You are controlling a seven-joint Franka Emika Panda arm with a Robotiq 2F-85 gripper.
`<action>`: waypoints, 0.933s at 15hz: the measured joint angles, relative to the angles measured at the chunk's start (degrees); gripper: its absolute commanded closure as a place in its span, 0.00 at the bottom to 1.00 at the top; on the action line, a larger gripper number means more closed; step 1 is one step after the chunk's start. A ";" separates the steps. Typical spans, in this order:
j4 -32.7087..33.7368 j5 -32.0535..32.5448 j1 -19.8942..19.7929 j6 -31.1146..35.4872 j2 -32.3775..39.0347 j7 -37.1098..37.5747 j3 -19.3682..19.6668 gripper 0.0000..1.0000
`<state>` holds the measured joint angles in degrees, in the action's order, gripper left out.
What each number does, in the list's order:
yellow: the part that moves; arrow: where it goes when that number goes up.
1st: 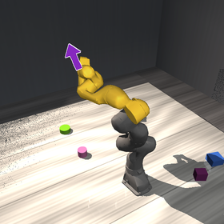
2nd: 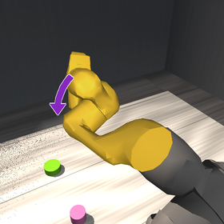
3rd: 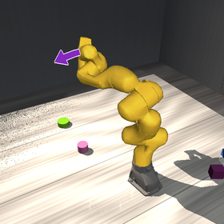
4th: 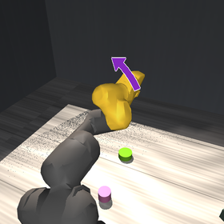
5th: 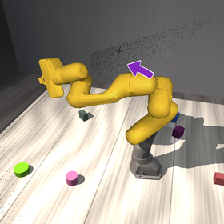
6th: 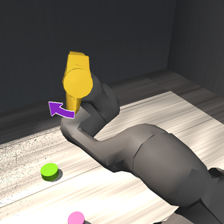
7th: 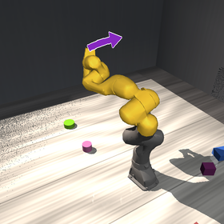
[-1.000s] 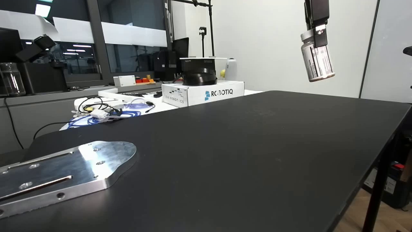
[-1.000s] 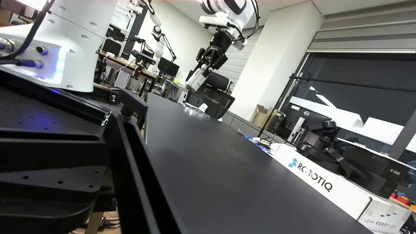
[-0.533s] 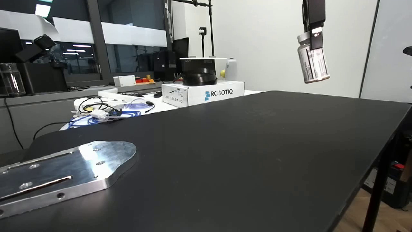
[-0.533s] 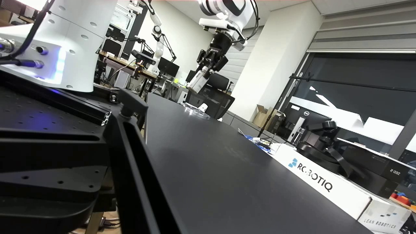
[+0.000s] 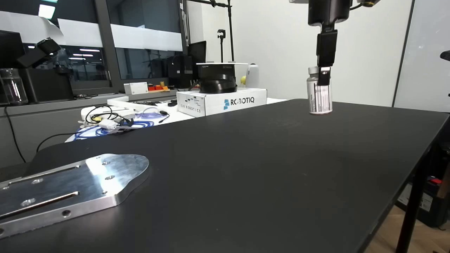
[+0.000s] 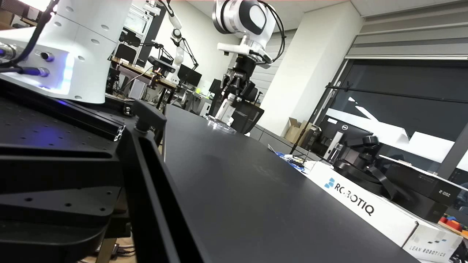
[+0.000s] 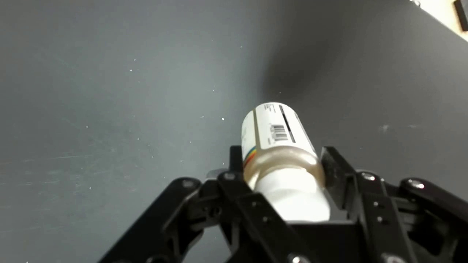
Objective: Bring the bottle forward
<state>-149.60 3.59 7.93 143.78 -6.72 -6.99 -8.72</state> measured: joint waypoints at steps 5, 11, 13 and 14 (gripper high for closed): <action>-0.44 2.12 -1.16 11.18 6.94 1.89 0.88 0.69; -0.09 2.12 -1.48 18.00 12.99 2.20 2.52 0.69; 0.05 2.19 -1.46 18.63 13.85 2.48 2.93 0.69; 0.12 2.33 -1.45 18.79 14.10 2.59 3.16 0.69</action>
<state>-149.47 5.92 6.48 162.57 7.38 -4.40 -5.56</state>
